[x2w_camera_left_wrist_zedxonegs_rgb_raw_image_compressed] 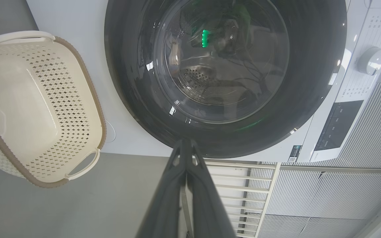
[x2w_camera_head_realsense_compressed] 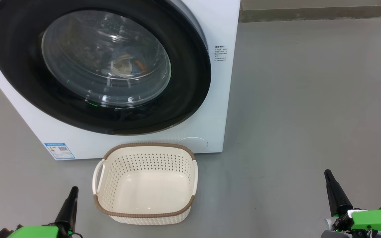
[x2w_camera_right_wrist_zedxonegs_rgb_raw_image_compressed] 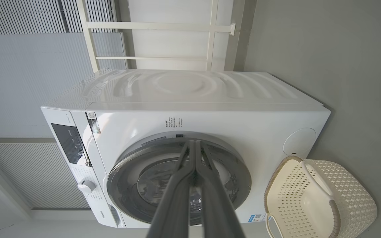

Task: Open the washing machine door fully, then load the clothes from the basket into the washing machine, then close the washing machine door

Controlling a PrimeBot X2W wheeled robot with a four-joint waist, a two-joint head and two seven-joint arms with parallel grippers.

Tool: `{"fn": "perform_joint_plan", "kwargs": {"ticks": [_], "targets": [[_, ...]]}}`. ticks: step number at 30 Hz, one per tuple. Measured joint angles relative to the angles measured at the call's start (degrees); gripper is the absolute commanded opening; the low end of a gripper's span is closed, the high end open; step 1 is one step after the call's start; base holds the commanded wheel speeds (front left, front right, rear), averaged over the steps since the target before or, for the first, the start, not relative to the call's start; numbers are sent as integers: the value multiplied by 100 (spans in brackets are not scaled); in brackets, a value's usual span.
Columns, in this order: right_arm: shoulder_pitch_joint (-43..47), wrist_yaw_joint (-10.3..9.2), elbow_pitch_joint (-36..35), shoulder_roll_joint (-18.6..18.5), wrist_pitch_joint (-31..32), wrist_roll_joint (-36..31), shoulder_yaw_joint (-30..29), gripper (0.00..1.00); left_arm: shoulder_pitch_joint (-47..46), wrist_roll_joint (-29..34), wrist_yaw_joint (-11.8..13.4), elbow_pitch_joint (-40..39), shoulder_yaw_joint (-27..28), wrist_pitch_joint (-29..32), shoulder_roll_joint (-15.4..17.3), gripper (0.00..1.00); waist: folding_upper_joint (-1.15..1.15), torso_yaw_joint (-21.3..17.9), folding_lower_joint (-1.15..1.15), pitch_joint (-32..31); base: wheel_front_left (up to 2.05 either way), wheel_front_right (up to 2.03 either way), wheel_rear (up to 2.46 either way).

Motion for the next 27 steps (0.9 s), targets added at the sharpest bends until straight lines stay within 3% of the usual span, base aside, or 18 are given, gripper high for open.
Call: {"fn": "perform_joint_plan", "kwargs": {"ticks": [27], "targets": [[0,0,0,1,0,0,0,0,-1,1,0,0,13,5,-13,0,0,0,0,0,0,0,0]]}}
